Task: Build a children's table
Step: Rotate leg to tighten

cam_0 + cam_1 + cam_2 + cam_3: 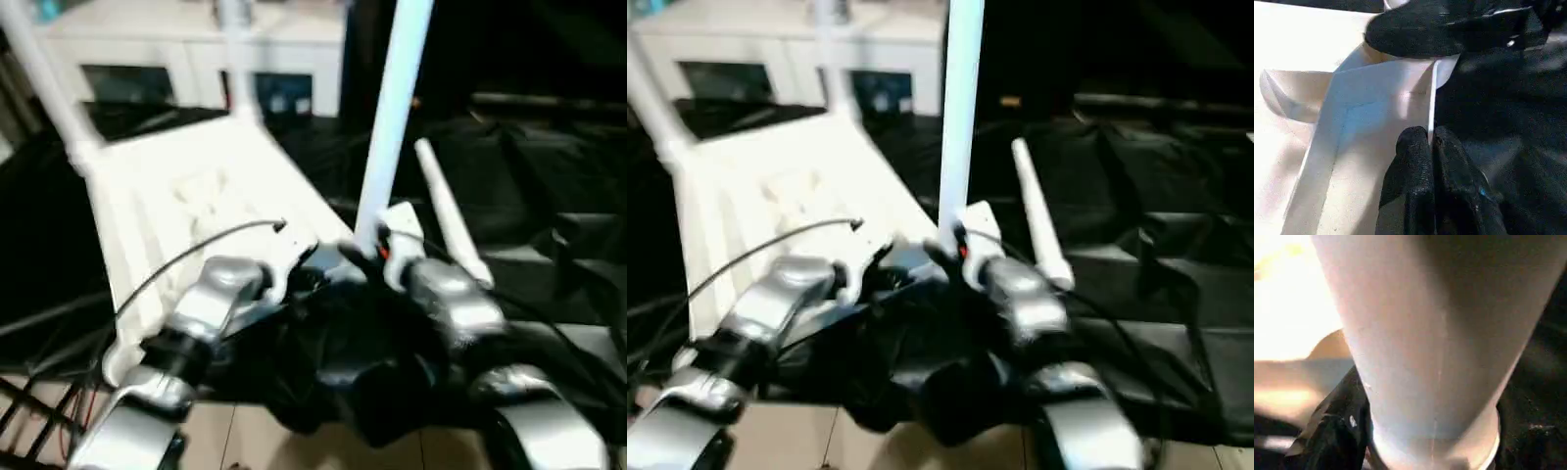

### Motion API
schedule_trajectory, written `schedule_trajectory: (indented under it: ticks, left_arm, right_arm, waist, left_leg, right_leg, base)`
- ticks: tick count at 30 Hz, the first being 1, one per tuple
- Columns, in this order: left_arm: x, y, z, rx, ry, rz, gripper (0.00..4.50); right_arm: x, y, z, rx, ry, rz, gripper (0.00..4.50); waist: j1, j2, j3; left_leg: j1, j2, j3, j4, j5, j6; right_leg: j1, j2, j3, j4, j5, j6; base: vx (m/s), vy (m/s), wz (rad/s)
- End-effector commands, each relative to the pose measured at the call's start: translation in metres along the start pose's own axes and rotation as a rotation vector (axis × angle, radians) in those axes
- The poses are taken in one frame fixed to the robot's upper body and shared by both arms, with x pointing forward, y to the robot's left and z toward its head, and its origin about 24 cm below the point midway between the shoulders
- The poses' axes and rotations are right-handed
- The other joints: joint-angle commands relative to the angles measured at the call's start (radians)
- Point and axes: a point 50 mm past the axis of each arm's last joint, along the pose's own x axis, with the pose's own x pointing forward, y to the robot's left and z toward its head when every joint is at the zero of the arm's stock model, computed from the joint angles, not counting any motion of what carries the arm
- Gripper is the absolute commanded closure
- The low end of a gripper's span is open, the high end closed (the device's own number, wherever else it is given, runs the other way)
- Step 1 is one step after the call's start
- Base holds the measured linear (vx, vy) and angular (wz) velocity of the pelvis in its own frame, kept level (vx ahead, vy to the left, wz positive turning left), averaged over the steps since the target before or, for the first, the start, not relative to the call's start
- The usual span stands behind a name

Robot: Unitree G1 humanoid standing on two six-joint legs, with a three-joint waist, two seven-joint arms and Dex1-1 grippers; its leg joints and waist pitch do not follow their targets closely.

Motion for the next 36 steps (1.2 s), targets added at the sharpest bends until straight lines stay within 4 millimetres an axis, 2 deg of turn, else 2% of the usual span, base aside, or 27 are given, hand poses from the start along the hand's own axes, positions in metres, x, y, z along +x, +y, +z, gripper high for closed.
schedule_trajectory:
  ticks: [1,2,5,6,8,12,13,17,20,22,23,25,27,30,31,36]
  left_arm:
    - [0.006,-0.004,0.022,0.007,-0.09,0.002,4.5]
    - [0.008,-0.006,0.024,0.01,-0.095,-0.005,4.5]
    - [0.01,-0.011,0.026,0.025,-0.103,-0.046,4.5]
    - [0.01,-0.011,0.026,0.028,-0.103,-0.055,4.5]
    - [0.007,-0.014,0.023,0.048,-0.109,-0.098,4.5]
    - [0.0,-0.014,0.018,0.067,-0.103,-0.143,4.5]
    - [-0.001,-0.014,0.017,0.073,-0.101,-0.154,4.5]
    - [-0.01,-0.015,0.012,0.107,-0.093,-0.228,4.5]
    - [-0.021,-0.019,0.007,0.144,-0.089,-0.325,4.5]
    - [-0.023,-0.019,0.006,0.148,-0.085,-0.341,4.5]
    - [-0.025,-0.02,0.004,0.158,-0.076,-0.356,4.5]
    - [-0.028,-0.02,0.002,0.167,-0.065,-0.377,4.5]
    - [-0.033,-0.02,-0.001,0.175,-0.055,-0.399,4.5]
    - [-0.036,-0.019,-0.003,0.18,-0.045,-0.409,4.5]
    - [-0.037,-0.019,-0.003,0.182,-0.043,-0.411,4.5]
    - [-0.038,-0.019,-0.004,0.186,-0.039,-0.406,4.5]
  right_arm:
    - [0.006,0.028,-0.031,0.029,0.14,0.062,1.8]
    - [0.008,0.03,-0.03,0.015,0.134,0.047,1.8]
    - [0.012,0.034,-0.023,0.021,0.082,0.081,1.8]
    - [0.012,0.034,-0.022,0.037,0.076,0.094,1.45]
    - [0.011,0.033,-0.015,0.045,0.035,0.145,1.08]
    - [0.006,0.029,-0.008,-0.035,-0.003,0.243,1.01]
    - [0.004,0.028,-0.007,-0.05,-0.007,0.28,1.01]
    - [-0.008,0.021,-0.005,-0.118,-0.009,0.428,1.01]
    - [-0.023,0.014,-0.007,-0.18,0.01,0.58,1.01]
    - [-0.027,0.013,-0.008,-0.189,0.014,0.61,1.01]
    - [-0.03,0.012,-0.008,-0.192,0.021,0.644,1.01]
    - [-0.036,0.011,-0.009,-0.196,0.036,0.695,1.01]
    - [-0.042,0.01,-0.01,-0.204,0.058,0.751,1.33]
    - [-0.045,0.011,-0.013,-0.212,0.077,0.78,1.38]
    - [-0.046,0.011,-0.014,-0.214,0.082,0.789,1.63]
    - [-0.047,0.015,-0.015,-0.209,0.086,0.803,1.76]
  waist:
    - [0.004,-0.007,-0.054]
    - [0.003,-0.006,-0.054]
    - [0.0,-0.005,-0.056]
    - [0.0,-0.003,-0.056]
    - [0.0,-0.003,-0.056]
    - [-0.003,-0.003,-0.06]
    - [-0.002,-0.003,-0.062]
    - [0.0,-0.003,-0.062]
    - [0.009,0.0,-0.062]
    - [0.018,0.001,-0.063]
    - [0.026,0.001,-0.061]
    - [0.027,0.002,-0.059]
    - [0.031,0.001,-0.057]
    - [0.035,0.0,-0.059]
    - [0.035,-0.001,-0.059]
    - [0.036,-0.001,-0.06]
  left_leg:
    - [-0.002,0.011,-0.003,-0.068,-0.244,0.004]
    - [-0.005,0.012,-0.002,-0.068,-0.229,0.011]
    - [-0.007,0.013,-0.001,-0.066,-0.211,0.024]
    - [-0.007,0.013,-0.001,-0.066,-0.212,0.03]
    - [-0.008,0.014,-0.001,-0.066,-0.215,0.037]
    - [-0.011,0.015,0.001,-0.061,-0.182,0.054]
    - [-0.011,0.015,0.002,-0.058,-0.163,0.067]
    - [-0.012,0.018,0.003,-0.056,-0.143,0.094]
    - [-0.009,0.022,0.004,-0.054,-0.148,0.098]
    - [-0.008,0.026,0.006,-0.052,-0.149,0.107]
    - [-0.005,0.026,0.006,-0.054,-0.158,0.099]
    - [-0.005,0.026,0.005,-0.056,-0.174,0.09]
    - [-0.004,0.027,0.005,-0.059,-0.204,0.078]
    - [-0.004,0.026,0.004,-0.059,-0.197,0.066]
    - [-0.005,0.025,0.004,-0.059,-0.194,0.066]
    - [-0.006,0.023,0.003,-0.058,-0.173,0.064]
  right_leg:
    - [0.045,-0.059,0.041,-0.091,-0.309,-0.167]
    - [0.045,-0.057,0.04,-0.088,-0.27,-0.179]
    - [0.047,-0.058,0.038,-0.083,-0.229,-0.198]
    - [0.048,-0.056,0.038,-0.082,-0.214,-0.205]
    - [0.05,-0.057,0.038,-0.081,-0.204,-0.21]
    - [0.054,-0.058,0.039,-0.074,-0.136,-0.232]
    - [0.056,-0.056,0.038,-0.069,-0.093,-0.247]
    - [0.055,-0.055,0.037,-0.065,-0.052,-0.268]
    - [0.055,-0.055,0.035,-0.063,-0.052,-0.275]
    - [0.052,-0.054,0.037,-0.059,-0.031,-0.28]
    - [0.049,-0.054,0.036,-0.061,-0.048,-0.279]
    - [0.049,-0.055,0.036,-0.063,-0.073,-0.277]
    - [0.049,-0.055,0.037,-0.067,-0.119,-0.261]
    - [0.048,-0.057,0.038,-0.068,-0.129,-0.252]
    - [0.048,-0.056,0.038,-0.067,-0.129,-0.251]
    - [0.049,-0.055,0.037,-0.065,-0.103,-0.252]
  base:
    - [0.0,0.0,0.0]
    - [0.0,0.0,0.0]
    - [0.0,0.0,0.0]
    - [0.0,0.0,0.0]
    - [0.0,0.0,0.0]
    - [0.0,0.0,0.0]
    - [0.0,0.0,0.0]
    - [0.0,0.0,0.0]
    - [0.0,0.0,0.0]
    - [0.0,0.0,0.0]
    - [0.0,0.0,0.0]
    - [0.0,0.0,0.0]
    - [0.0,0.0,0.0]
    - [0.0,0.0,0.0]
    - [0.0,0.0,0.0]
    - [0.0,0.0,0.0]
